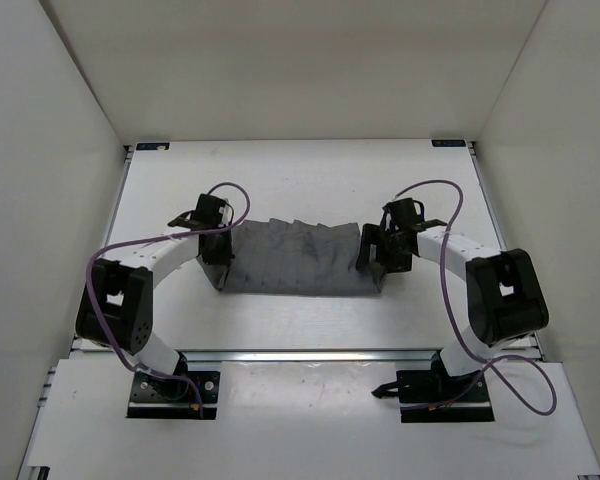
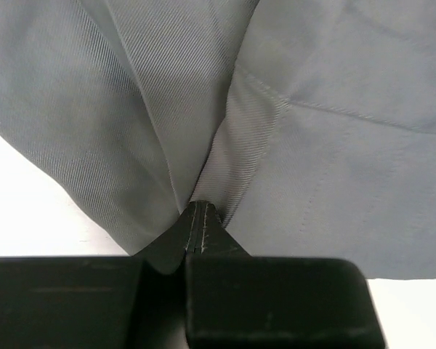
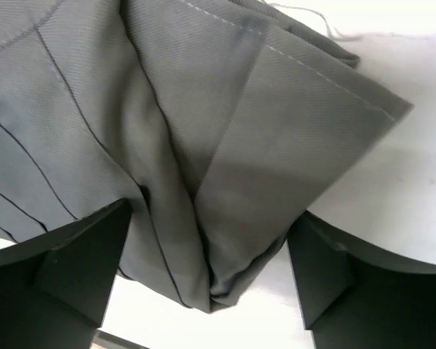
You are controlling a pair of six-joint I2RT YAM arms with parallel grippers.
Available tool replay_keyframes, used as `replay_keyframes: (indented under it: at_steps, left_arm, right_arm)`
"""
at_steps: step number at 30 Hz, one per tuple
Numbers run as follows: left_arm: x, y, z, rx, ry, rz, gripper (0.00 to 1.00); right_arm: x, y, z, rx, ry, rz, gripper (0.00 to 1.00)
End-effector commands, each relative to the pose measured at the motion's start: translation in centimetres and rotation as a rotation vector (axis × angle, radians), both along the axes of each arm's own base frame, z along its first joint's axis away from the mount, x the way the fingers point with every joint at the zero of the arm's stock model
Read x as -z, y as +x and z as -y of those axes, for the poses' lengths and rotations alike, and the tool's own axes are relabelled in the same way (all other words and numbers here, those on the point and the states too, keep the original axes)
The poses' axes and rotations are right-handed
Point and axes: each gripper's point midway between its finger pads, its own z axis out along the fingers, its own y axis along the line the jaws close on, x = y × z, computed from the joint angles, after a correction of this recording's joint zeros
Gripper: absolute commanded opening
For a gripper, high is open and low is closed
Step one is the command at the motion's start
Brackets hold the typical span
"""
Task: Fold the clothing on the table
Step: Fold the skirt
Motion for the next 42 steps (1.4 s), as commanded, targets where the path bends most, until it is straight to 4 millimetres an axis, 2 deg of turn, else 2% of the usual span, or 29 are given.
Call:
replay_keyframes:
  at_steps: [1,3,6,7,9,10,11,14,15,16,19,20,23,24,25,27,28,30,31,32,33,35,36,39,42]
  left_arm:
    - [0.9,-0.1,-1.0,-0.033,0.019,-0.007,0.0]
    - [0.8,0.1,-1.0,-0.03,0.027,-0.001,0.0]
    - [1.6,-0.1,-1.2,-0.035,0.044,-0.024,0.0]
    - [1.7,0.0,-1.4,-0.04,0.045,-0.029,0.0]
    - [2.3,-0.6,-1.2,-0.033,0.059,-0.052,0.0]
    - [2.2,-0.6,-1.3,-0.036,0.061,-0.05,0.0]
    - [2.5,-0.6,-1.5,-0.046,0.062,-0.059,0.0]
    - [3.0,-1.0,-0.6,-0.021,0.043,-0.077,0.0]
    - [3.1,-1.1,-0.2,-0.015,0.03,-0.082,0.0]
    - [3.2,-1.2,0.3,0.002,0.028,-0.081,0.0]
    - [3.8,-1.6,2.4,0.033,-0.006,-0.1,0.0]
    - [4.3,-1.9,3.3,0.048,-0.023,-0.115,0.0]
    - [4.8,-2.2,6.3,0.098,-0.098,-0.132,0.0]
    - [5.0,-2.5,7.3,0.11,-0.113,-0.145,0.0]
    - [5.4,-2.6,8.2,0.125,-0.128,-0.159,0.0]
    - [5.4,-2.4,9.9,0.155,-0.157,-0.168,0.0]
    - [5.8,-2.4,10.9,0.169,-0.176,-0.186,0.0]
    - [5.2,-1.6,12.8,0.191,-0.215,-0.179,0.0]
    - [5.5,-1.6,13.5,0.201,-0.227,-0.189,0.0]
    - [5.1,-1.0,14.2,0.201,-0.246,-0.173,0.0]
    - [5.3,-1.2,14.9,0.207,-0.259,-0.186,0.0]
    - [5.6,-0.8,15.6,0.208,-0.269,-0.2,0.0]
    - [5.3,-0.6,16.0,0.216,-0.28,-0.195,0.0]
    - [5.6,-0.6,16.4,0.213,-0.297,-0.206,0.0]
    - [5.7,-0.4,16.3,0.196,-0.318,-0.208,0.0]
  right_arm:
    - [-0.3,1.4,-0.7,-0.005,0.01,0.035,0.81]
    - [0.1,1.5,-0.7,0.005,0.02,0.031,0.73]
    - [0.0,1.8,-0.8,0.009,0.043,0.047,0.54]
    - [0.1,1.7,-0.9,0.008,0.058,0.039,0.45]
    - [0.1,2.2,-1.0,0.009,0.062,0.048,0.21]
    - [0.3,2.0,-1.2,0.005,0.064,0.037,0.16]
    - [-0.1,2.6,-0.7,0.023,0.061,0.049,0.02]
    - [-0.6,2.9,0.0,0.033,0.049,0.063,0.0]
    - [-1.4,3.2,0.0,0.032,0.055,0.095,0.0]
    - [-1.7,3.4,0.9,0.052,0.062,0.098,0.0]
    - [-3.6,4.5,2.4,0.062,0.056,0.156,0.0]
    - [-4.3,4.8,3.5,0.073,0.043,0.17,0.0]
    - [-6.0,5.5,4.2,0.041,0.027,0.195,0.0]
    - [-7.2,6.1,3.9,0.024,0.03,0.223,0.0]
    - [-7.5,6.2,3.7,0.01,0.027,0.225,0.01]
    - [-10.0,7.5,2.5,-0.031,0.031,0.29,0.0]
    - [-10.6,7.7,1.5,-0.058,0.037,0.299,0.0]
    - [-13.7,8.8,-0.9,-0.122,0.054,0.369,0.01]
    - [-13.9,8.9,-2.2,-0.15,0.059,0.372,0.01]
    - [-15.5,9.2,-3.6,-0.18,0.076,0.401,0.0]
    - [-16.0,9.6,-4.6,-0.212,0.084,0.41,0.0]
    - [-16.6,9.4,-7.9,-0.285,0.095,0.413,0.0]
    - [-17.7,9.4,-9.4,-0.319,0.113,0.437,0.0]
    - [-17.9,8.4,-13.2,-0.395,0.153,0.421,0.0]
    - [-16.7,7.3,-15.9,-0.452,0.17,0.385,0.0]
